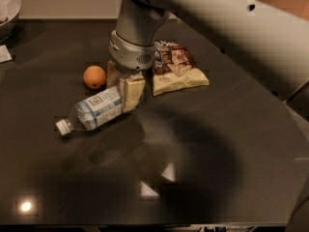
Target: Move blue plastic bottle near orange
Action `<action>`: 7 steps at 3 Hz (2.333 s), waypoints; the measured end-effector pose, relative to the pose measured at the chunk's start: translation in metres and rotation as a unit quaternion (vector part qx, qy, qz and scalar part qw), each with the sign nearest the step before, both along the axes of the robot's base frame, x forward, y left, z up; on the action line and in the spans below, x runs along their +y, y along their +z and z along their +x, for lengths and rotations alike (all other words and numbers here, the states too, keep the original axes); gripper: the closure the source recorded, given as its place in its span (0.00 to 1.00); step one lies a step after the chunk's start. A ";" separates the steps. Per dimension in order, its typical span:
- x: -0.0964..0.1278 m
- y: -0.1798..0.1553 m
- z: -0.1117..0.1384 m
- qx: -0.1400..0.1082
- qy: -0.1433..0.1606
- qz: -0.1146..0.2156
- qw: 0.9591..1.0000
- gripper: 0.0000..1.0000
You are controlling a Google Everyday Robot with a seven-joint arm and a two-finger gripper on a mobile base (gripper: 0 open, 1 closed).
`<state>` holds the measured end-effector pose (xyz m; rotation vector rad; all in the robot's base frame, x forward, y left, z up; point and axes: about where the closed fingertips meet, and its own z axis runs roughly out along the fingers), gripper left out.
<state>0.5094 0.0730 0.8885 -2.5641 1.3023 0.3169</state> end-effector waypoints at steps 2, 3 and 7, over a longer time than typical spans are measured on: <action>0.035 -0.021 0.029 -0.001 -0.021 0.002 1.000 1.00; 0.039 -0.035 0.048 -0.003 -0.038 -0.009 0.999 0.82; 0.022 -0.050 0.091 -0.010 -0.092 -0.020 0.996 0.00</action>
Offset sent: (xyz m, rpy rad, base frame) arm 0.0484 0.0459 -0.0350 -0.0229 -0.0101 -0.0699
